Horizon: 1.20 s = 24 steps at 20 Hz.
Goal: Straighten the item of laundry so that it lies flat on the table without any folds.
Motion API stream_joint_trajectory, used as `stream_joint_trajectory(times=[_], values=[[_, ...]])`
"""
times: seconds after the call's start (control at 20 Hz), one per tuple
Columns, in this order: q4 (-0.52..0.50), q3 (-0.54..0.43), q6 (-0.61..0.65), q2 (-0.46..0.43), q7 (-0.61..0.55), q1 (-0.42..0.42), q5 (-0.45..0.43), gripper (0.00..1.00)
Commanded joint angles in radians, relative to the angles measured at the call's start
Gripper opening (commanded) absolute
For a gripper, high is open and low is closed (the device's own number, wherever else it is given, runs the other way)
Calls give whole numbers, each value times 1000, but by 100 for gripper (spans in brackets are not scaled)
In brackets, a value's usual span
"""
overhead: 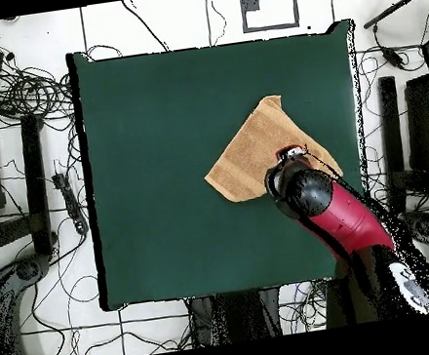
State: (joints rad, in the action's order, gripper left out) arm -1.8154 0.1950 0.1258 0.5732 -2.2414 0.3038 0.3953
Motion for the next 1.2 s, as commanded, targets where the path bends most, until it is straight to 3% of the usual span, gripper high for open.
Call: stream_joint_trajectory(times=[0.05, 1.2], values=[[11, -126, -135, -127, -138, 4, -39, 100], [-66, -151, -223, -151, -210, -2, 6, 100]])
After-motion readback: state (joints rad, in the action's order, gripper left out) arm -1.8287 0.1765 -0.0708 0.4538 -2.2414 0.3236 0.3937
